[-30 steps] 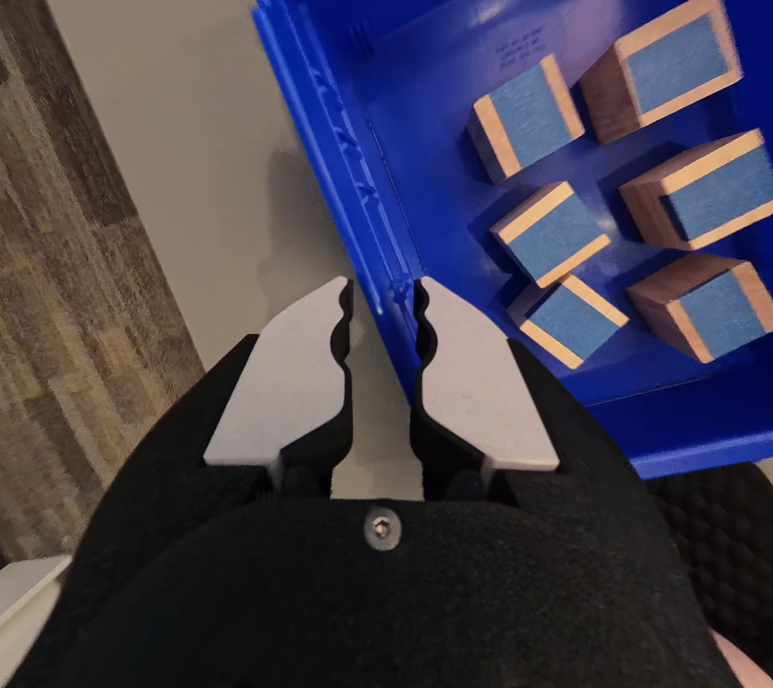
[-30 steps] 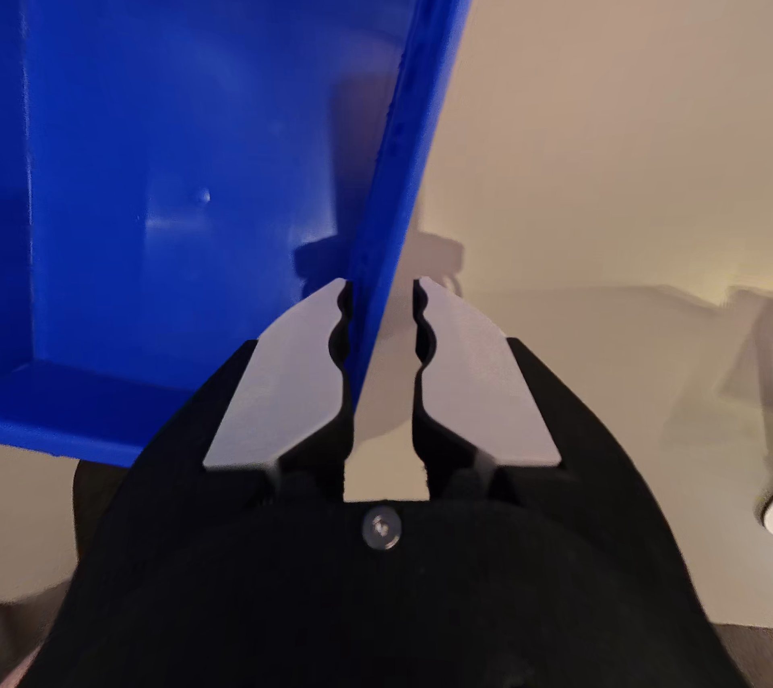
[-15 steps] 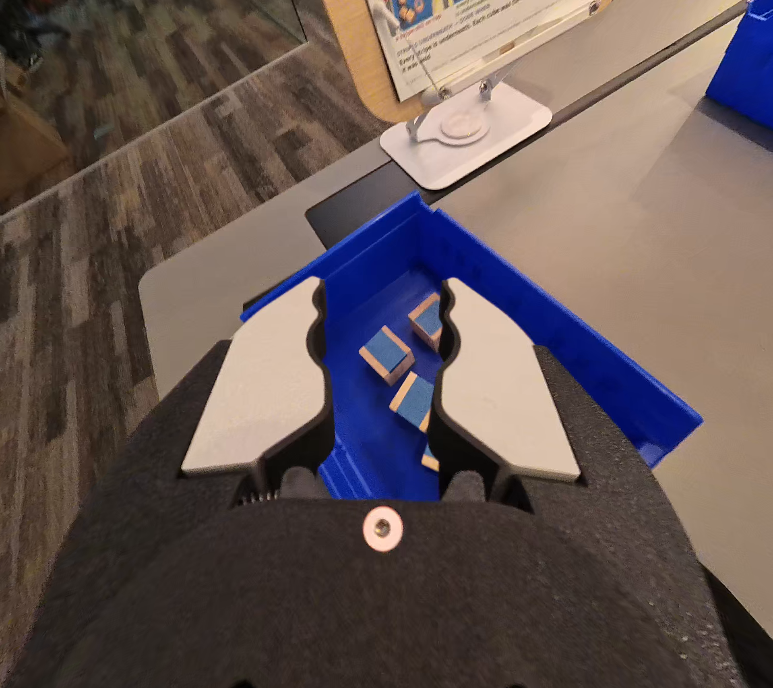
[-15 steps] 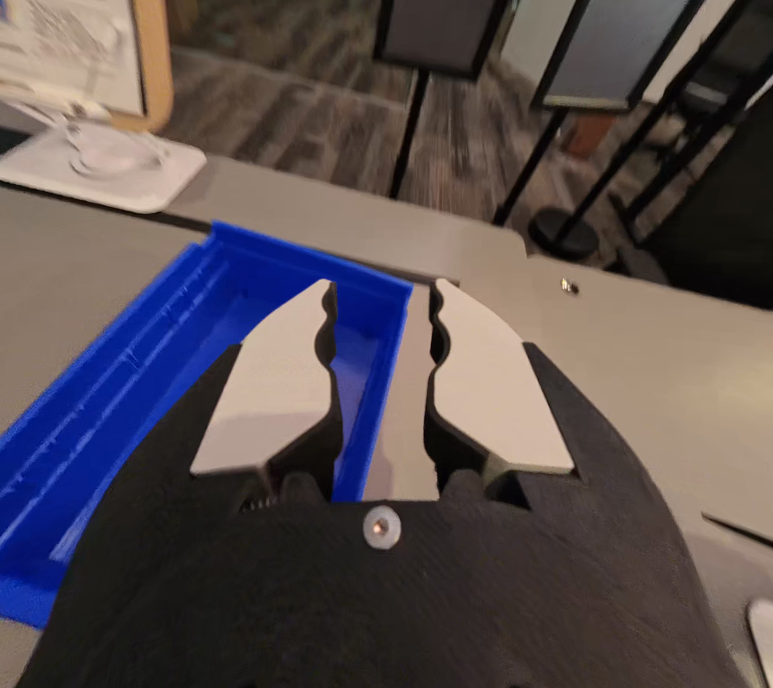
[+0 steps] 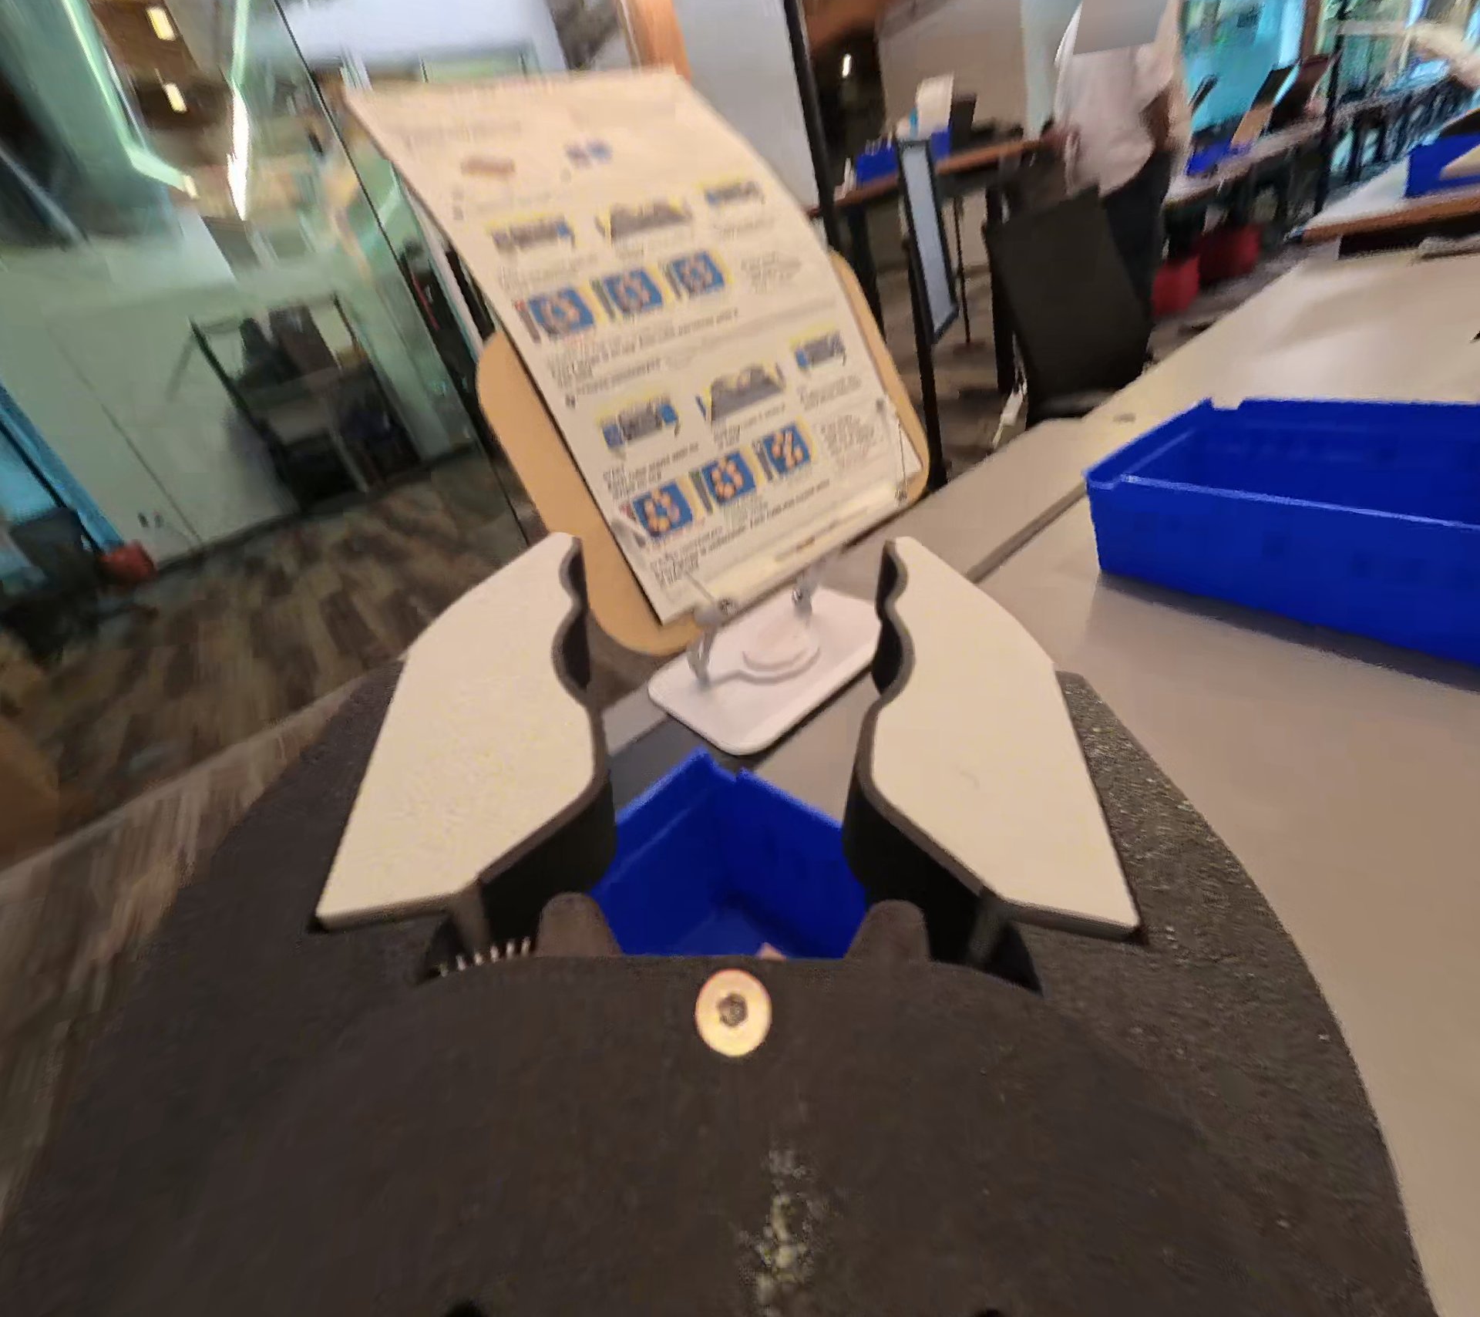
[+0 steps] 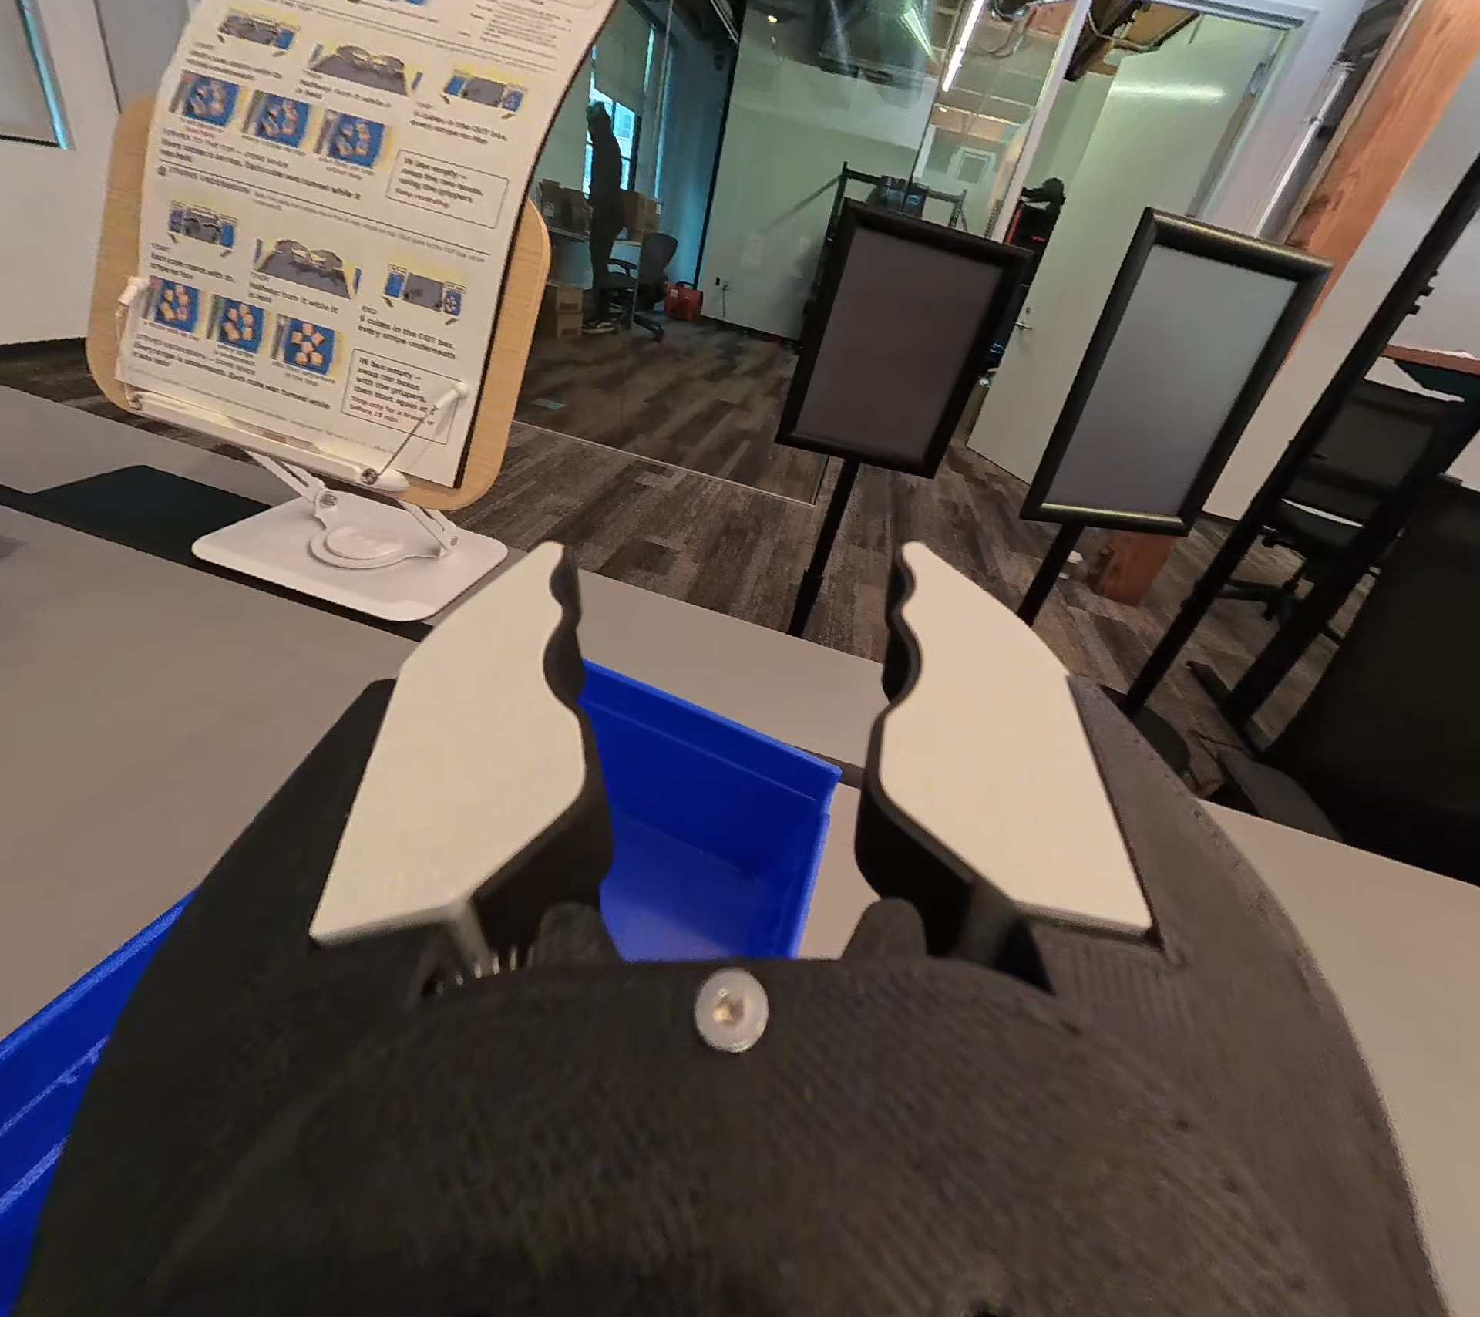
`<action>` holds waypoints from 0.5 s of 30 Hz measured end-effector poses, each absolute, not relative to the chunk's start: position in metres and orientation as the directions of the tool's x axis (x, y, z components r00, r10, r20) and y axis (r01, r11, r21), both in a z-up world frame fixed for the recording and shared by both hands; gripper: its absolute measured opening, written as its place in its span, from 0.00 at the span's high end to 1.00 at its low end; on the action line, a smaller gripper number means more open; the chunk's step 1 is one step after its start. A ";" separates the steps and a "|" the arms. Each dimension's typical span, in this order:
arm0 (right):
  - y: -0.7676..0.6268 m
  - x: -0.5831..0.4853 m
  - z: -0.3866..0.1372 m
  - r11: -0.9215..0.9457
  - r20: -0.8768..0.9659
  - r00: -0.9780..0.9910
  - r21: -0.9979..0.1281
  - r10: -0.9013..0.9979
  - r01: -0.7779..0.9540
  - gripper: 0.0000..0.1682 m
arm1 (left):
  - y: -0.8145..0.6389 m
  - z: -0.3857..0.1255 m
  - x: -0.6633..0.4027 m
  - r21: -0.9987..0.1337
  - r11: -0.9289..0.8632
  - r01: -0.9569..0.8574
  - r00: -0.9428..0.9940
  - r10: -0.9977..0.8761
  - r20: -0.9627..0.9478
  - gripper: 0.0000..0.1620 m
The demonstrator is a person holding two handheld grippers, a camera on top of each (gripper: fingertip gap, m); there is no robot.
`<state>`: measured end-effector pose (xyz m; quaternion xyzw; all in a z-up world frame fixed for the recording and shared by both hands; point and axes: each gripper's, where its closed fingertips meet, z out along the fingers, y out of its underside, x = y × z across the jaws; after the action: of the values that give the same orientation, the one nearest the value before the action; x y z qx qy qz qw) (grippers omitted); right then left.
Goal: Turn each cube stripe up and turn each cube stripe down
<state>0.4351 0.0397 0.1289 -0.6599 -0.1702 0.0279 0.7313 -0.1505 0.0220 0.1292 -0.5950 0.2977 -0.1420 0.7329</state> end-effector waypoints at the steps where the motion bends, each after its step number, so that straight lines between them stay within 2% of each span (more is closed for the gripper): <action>1: 0.039 0.434 0.130 0.137 0.217 0.937 -0.973 0.274 0.185 0.56 | 0.019 0.132 -0.150 -0.942 0.306 -0.139 0.783 -0.548 -0.294 0.62; 3: 0.037 0.434 0.130 0.134 0.231 0.935 -0.970 0.271 0.201 0.56 | 0.023 0.126 -0.150 -0.933 0.308 -0.184 0.780 -0.531 -0.329 0.65; 6: 0.035 0.432 0.124 0.109 0.255 0.923 -0.966 0.289 0.233 0.56 | 0.033 0.087 -0.141 -0.931 0.164 -0.327 0.710 -0.608 -0.356 0.63; 8: 0.035 0.432 0.120 0.093 0.268 0.915 -0.963 0.302 0.252 0.56 | 0.043 0.056 -0.136 -0.888 0.071 -0.455 0.643 -0.664 -0.382 0.61; 12: 0.037 0.429 0.113 0.058 0.277 0.902 -0.960 0.330 0.274 0.55 | 0.064 -0.009 -0.147 -0.628 -0.062 -0.776 0.451 -0.750 -0.483 0.62; 15: 0.041 0.426 0.109 0.044 0.285 0.896 -0.957 0.340 0.288 0.55 | 0.065 -0.042 -0.149 -0.482 -0.110 -0.869 0.333 -0.851 -0.406 0.65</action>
<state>0.4256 0.0409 0.1093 -0.6912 -0.2269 0.0189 0.6858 -0.1488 0.0653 -0.0423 -0.7449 0.5773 0.0136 0.3342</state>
